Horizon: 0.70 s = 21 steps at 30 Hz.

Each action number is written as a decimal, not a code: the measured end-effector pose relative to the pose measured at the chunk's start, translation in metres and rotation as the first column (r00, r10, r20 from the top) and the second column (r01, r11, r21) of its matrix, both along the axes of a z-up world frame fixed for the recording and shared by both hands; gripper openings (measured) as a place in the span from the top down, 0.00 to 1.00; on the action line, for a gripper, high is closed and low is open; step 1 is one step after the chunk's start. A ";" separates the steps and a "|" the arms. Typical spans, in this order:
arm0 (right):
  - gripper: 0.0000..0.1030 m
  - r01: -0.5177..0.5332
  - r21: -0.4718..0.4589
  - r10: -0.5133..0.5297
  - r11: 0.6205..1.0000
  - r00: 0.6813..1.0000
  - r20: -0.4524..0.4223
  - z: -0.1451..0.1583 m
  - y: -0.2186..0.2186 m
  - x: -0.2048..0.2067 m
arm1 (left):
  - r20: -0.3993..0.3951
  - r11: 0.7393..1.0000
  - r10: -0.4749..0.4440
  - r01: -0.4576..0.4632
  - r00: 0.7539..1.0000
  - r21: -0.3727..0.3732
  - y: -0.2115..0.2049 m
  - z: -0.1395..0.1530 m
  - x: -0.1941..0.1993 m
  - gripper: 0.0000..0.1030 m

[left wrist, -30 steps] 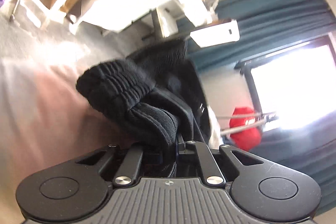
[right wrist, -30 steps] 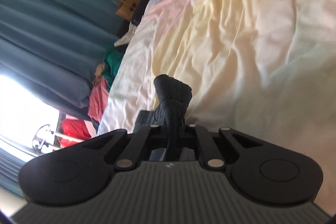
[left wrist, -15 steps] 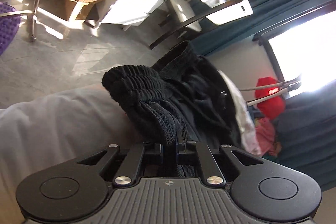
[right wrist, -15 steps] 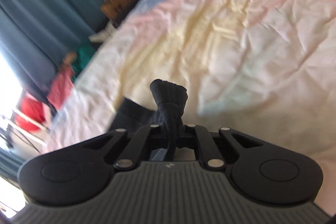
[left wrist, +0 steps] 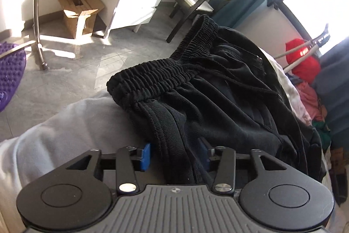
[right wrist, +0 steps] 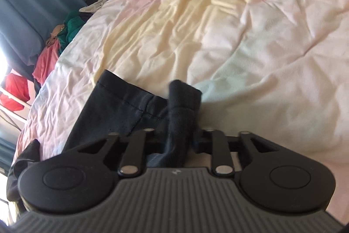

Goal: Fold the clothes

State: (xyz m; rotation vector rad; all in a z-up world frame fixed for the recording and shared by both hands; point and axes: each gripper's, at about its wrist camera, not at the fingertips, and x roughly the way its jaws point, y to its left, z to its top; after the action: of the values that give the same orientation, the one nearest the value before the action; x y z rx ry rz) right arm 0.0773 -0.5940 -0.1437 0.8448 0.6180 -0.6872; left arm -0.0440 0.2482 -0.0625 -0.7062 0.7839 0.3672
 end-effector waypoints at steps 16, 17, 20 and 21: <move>0.30 -0.354 -0.427 0.434 0.832 0.895 0.102 0.118 0.127 0.006 | 0.188 0.870 -0.339 0.231 0.922 0.435 -0.164 0.078 0.020 0.12; 0.31 -0.385 -0.438 0.473 0.813 0.874 0.110 0.124 0.140 0.005 | 0.187 0.858 -0.371 0.259 0.910 0.442 -0.180 0.078 0.027 0.12; 0.31 -0.450 -0.458 0.564 0.767 0.813 0.145 0.138 0.176 -0.002 | 0.189 0.817 -0.458 0.327 0.868 0.475 -0.230 0.081 0.044 0.12; 0.31 -0.469 -0.469 0.592 0.748 0.791 0.154 0.142 0.188 -0.006 | 0.196 0.807 -0.481 0.344 0.855 0.480 -0.243 0.080 0.049 0.12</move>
State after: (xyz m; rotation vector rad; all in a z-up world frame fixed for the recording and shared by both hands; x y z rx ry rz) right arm 0.0716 -0.4061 -0.0020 0.3252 0.3919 -0.1330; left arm 0.0046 0.0048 0.0179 -0.1484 0.5097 0.0129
